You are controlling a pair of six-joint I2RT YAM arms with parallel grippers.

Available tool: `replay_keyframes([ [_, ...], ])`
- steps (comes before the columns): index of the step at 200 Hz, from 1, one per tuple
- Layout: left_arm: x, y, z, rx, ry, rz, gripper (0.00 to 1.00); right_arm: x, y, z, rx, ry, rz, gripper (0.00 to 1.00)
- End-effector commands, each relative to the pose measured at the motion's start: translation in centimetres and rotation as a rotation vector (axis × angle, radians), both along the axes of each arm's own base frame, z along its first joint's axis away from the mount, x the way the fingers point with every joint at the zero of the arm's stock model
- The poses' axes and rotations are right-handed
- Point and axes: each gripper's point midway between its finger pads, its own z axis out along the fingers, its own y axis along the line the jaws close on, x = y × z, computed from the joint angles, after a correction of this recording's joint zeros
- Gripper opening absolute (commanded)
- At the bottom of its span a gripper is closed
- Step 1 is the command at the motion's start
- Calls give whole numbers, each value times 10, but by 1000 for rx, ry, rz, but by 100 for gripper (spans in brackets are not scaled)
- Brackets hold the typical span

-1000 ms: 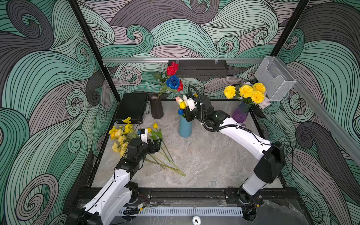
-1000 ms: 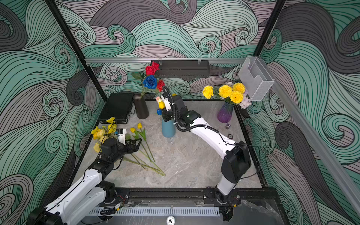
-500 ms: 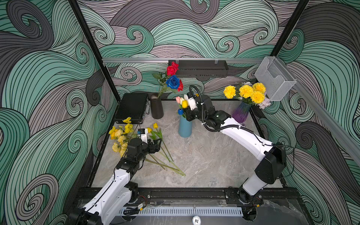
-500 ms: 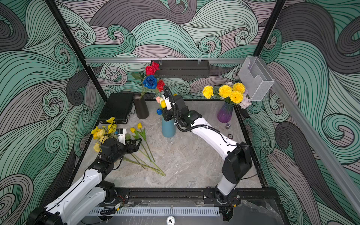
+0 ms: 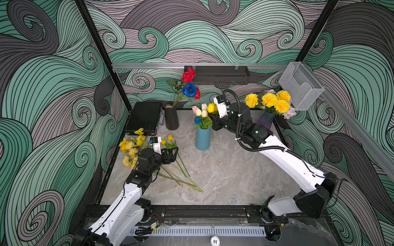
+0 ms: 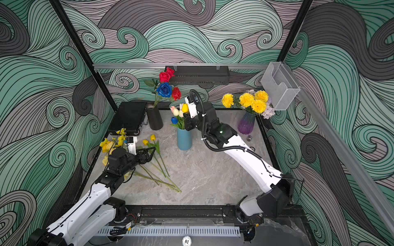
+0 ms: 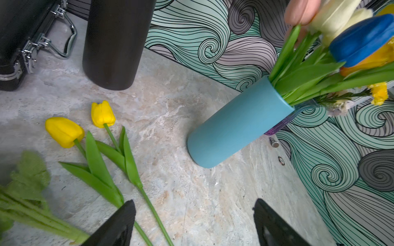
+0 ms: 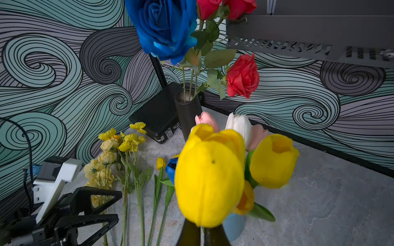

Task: Pick out yellow flowers from the vase
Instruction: Pick up the flower from the vase, then place the flower at the center of the board.

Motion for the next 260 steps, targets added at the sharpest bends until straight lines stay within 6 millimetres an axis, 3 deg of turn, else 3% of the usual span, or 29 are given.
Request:
replay_keyframes([
  [1, 0, -23, 35, -43, -51, -82, 85, -11, -9, 31, 70, -57, -6, 0],
  [44, -3, -44, 55, 16, -95, -155, 85, -35, -27, 64, 124, -120, 5, 0],
  [75, -7, -66, 82, 14, -153, -226, 85, -51, -43, 81, 151, -161, 1, 0],
  [130, -14, -96, 116, 110, -244, -355, 84, -79, -62, 92, 191, -146, 44, 0],
  [171, -30, -118, 131, 143, -306, -508, 84, -102, -63, 78, 189, -92, 123, 0],
  [204, -47, -138, 128, 133, -310, -646, 84, -114, -52, 61, 190, -36, 209, 0],
  [260, -74, -169, 119, 136, -279, -851, 73, -121, -40, 48, 208, -1, 286, 0],
])
